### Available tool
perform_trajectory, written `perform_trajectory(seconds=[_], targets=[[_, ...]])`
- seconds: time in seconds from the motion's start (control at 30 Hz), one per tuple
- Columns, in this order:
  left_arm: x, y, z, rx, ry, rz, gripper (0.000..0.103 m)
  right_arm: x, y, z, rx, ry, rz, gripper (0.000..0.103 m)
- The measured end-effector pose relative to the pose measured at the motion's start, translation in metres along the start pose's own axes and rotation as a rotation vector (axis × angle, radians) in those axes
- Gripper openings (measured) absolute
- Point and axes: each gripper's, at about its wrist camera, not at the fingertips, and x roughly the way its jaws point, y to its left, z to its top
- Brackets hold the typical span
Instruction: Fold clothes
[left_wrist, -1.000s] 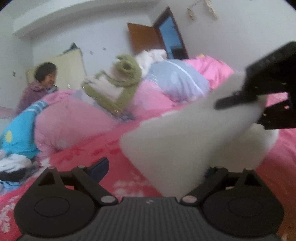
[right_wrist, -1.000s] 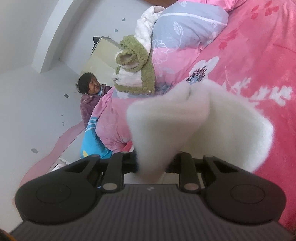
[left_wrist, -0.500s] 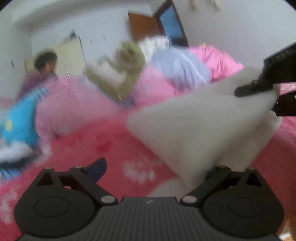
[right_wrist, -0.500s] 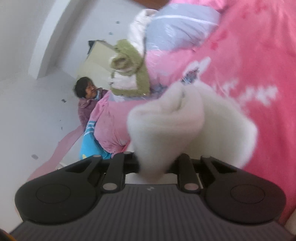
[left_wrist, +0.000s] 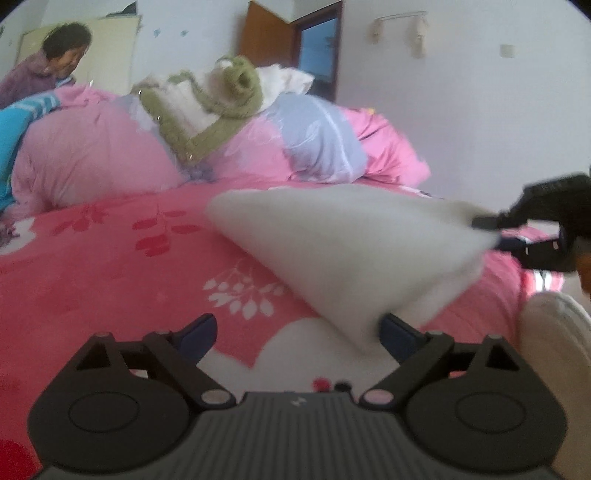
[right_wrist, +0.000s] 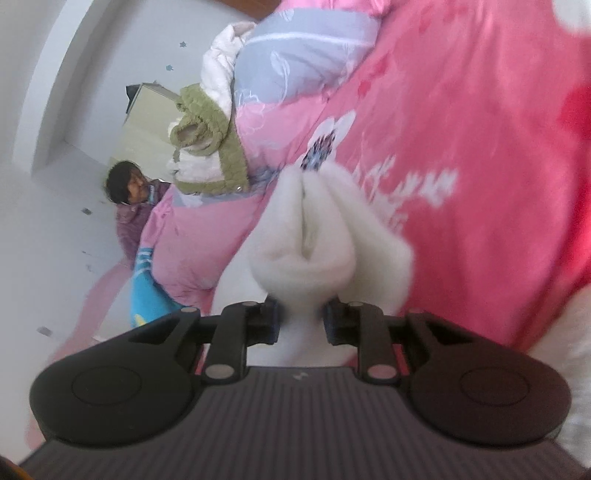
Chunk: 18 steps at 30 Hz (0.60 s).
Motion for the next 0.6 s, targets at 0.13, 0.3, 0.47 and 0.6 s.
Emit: perform_trajectory(seconds=[0.13,0.3,0.47,0.6], targets=[[-0.018,0.021,-0.001,-0.018,-0.029,0.079,0.098,-0.021,0.015,0.009,-0.084,-0.026,-0.068,0.022],[-0.025,0.052,0.006,-0.095,-0.050,0.204,0.098,-0.030,0.044,0.013,-0.256,-0.050,-0.155,0.022],[-0.016,0.075,0.015,-0.157,-0.048,0.319,0.098,-0.043,0.046,0.022,-0.324,-0.083,-0.274,0.024],[-0.009,0.077,0.033,-0.162,-0.089,0.317,0.098,-0.059,0.036,0.035,-0.299,-0.157,-0.350,0.025]])
